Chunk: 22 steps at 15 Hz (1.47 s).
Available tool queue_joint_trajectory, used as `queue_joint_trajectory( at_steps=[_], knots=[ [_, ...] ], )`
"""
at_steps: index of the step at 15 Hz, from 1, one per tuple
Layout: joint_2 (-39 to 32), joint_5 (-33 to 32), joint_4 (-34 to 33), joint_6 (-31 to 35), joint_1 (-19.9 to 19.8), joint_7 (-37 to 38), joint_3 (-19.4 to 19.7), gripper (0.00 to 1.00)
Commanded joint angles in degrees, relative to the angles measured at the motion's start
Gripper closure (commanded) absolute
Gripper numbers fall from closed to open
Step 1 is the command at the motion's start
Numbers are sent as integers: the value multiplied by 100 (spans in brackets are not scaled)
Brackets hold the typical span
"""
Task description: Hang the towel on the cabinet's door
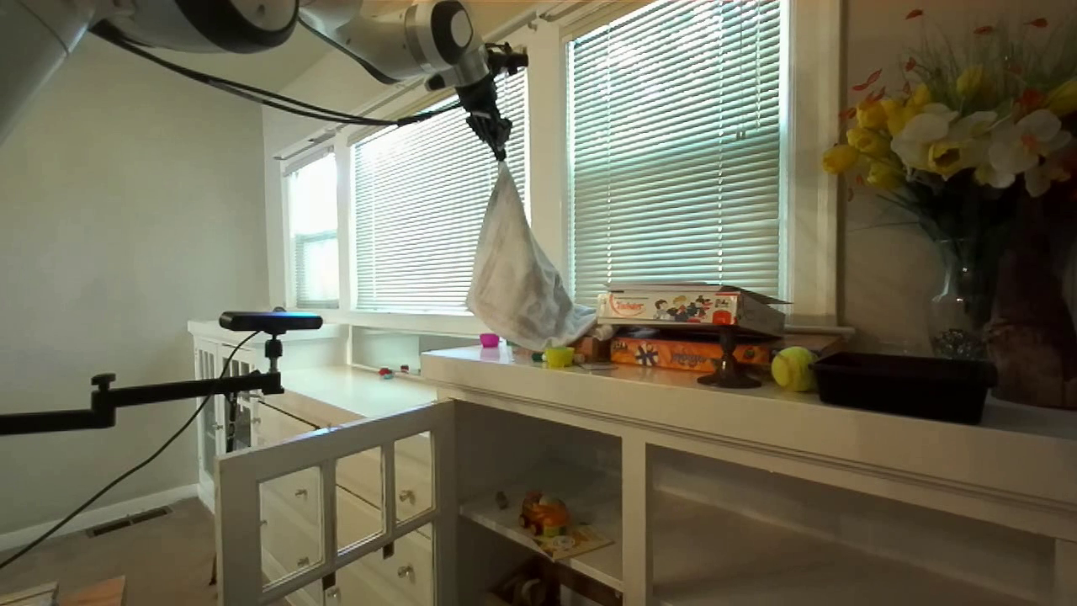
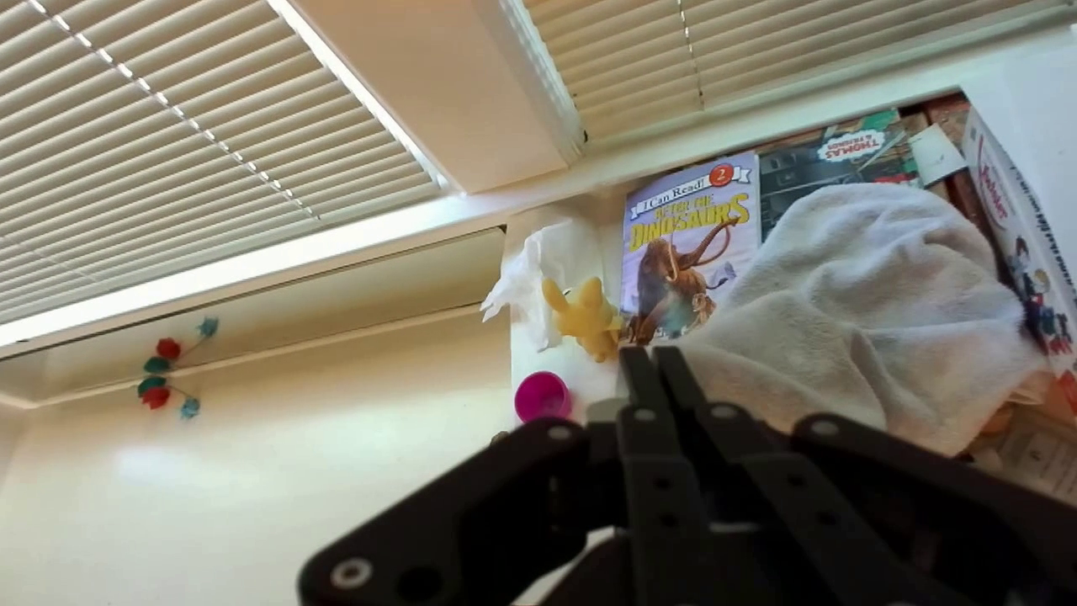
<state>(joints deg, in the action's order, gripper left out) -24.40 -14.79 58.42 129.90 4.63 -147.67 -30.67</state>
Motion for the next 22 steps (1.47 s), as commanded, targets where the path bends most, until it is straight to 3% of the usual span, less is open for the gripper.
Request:
queue_joint_trajectory(
  at_steps=[1, 5, 10, 22],
  knots=[
    [0, 0, 0, 0, 0, 0, 0, 96],
    [25, -176, -138, 184, 51, 129, 112, 99],
    [179, -887, -453, 900, 189, 261, 440, 99],
    [98, -4175, -1272, 2541, 1104, 1815, 1905, 99]
  ],
)
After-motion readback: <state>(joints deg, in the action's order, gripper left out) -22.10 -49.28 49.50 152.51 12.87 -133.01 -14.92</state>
